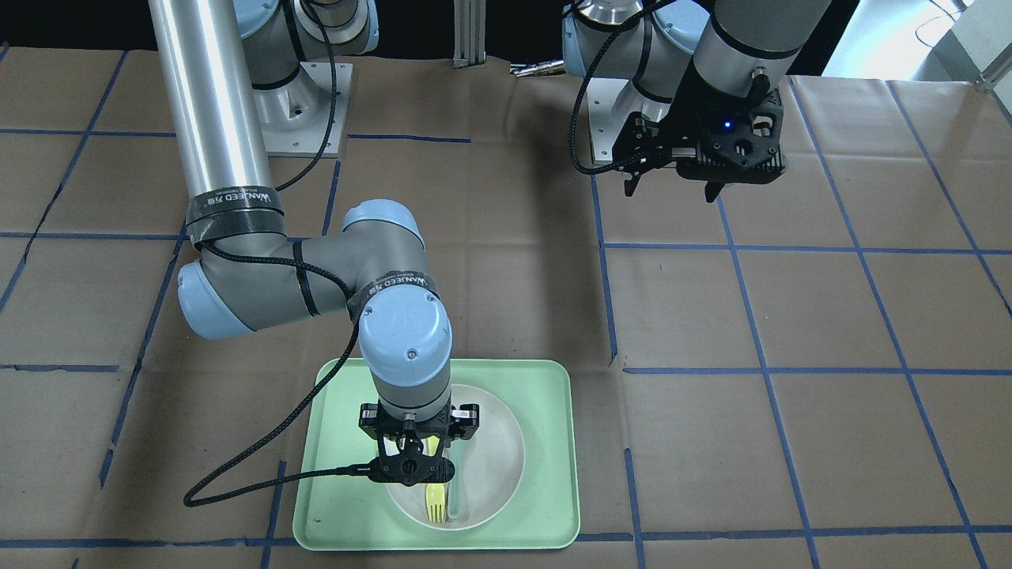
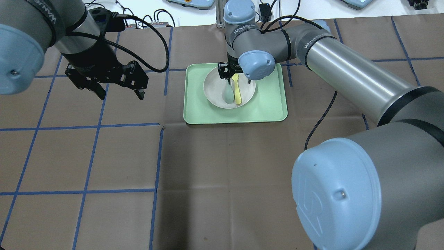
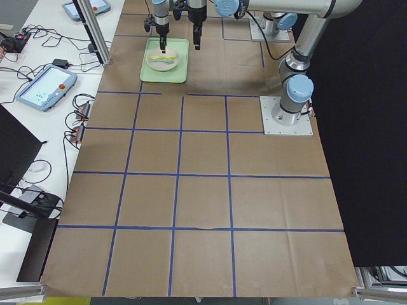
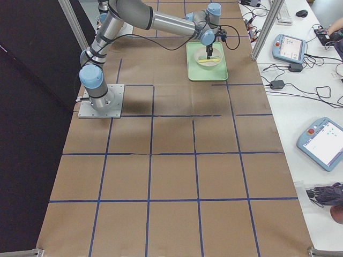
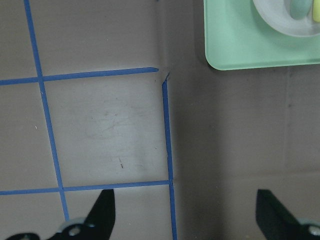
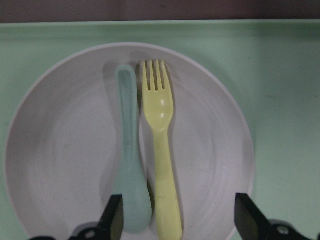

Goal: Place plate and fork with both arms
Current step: 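Lower the right gripper onto the yellow fork in the plate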

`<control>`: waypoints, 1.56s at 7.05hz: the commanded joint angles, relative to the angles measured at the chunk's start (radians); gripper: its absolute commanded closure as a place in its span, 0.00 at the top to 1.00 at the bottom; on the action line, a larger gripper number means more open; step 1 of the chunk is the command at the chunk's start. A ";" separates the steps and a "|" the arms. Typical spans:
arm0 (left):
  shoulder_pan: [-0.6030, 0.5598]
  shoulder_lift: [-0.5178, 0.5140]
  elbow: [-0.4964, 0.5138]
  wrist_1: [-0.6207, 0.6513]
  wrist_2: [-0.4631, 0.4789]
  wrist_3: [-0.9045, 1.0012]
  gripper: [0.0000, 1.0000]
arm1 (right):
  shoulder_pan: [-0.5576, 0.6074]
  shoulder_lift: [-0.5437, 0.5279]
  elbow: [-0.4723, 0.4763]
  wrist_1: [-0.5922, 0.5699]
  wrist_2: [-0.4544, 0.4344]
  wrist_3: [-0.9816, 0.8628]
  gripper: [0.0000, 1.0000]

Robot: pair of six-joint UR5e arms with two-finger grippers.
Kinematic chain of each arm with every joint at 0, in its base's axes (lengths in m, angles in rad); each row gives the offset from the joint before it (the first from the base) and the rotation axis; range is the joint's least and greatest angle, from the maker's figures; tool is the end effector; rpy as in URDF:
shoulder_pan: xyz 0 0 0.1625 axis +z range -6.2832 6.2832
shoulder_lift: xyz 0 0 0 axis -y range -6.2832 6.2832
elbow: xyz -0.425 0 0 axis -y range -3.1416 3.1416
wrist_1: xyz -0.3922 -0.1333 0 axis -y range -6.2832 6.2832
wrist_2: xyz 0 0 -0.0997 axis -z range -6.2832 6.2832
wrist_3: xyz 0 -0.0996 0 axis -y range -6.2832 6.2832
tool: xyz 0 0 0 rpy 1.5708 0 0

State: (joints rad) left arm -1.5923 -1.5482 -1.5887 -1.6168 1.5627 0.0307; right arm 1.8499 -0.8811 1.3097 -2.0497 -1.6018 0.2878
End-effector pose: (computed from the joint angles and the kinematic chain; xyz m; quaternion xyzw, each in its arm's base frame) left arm -0.1444 -0.4751 0.4856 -0.0260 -0.9994 -0.0206 0.0041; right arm 0.3268 -0.6675 0.2330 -0.0047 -0.9996 0.0285 0.0078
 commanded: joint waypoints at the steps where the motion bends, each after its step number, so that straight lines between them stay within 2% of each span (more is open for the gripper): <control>1: -0.005 0.000 -0.004 -0.009 0.026 -0.021 1.00 | -0.001 0.014 0.000 -0.021 -0.010 -0.006 0.55; 2: -0.005 0.000 -0.011 -0.008 0.049 -0.017 1.00 | 0.000 0.016 0.000 -0.021 -0.009 -0.001 0.55; 5: -0.005 0.010 -0.022 -0.005 0.034 -0.017 1.00 | 0.002 0.053 0.000 -0.070 -0.007 0.002 0.52; 11: -0.001 0.022 -0.031 -0.006 0.046 -0.008 1.00 | 0.003 0.071 -0.001 -0.070 -0.009 0.007 0.51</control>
State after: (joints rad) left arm -1.5938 -1.5264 -1.6195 -1.6229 1.6090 0.0230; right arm 1.8530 -0.8120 1.3087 -2.1210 -1.6107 0.2938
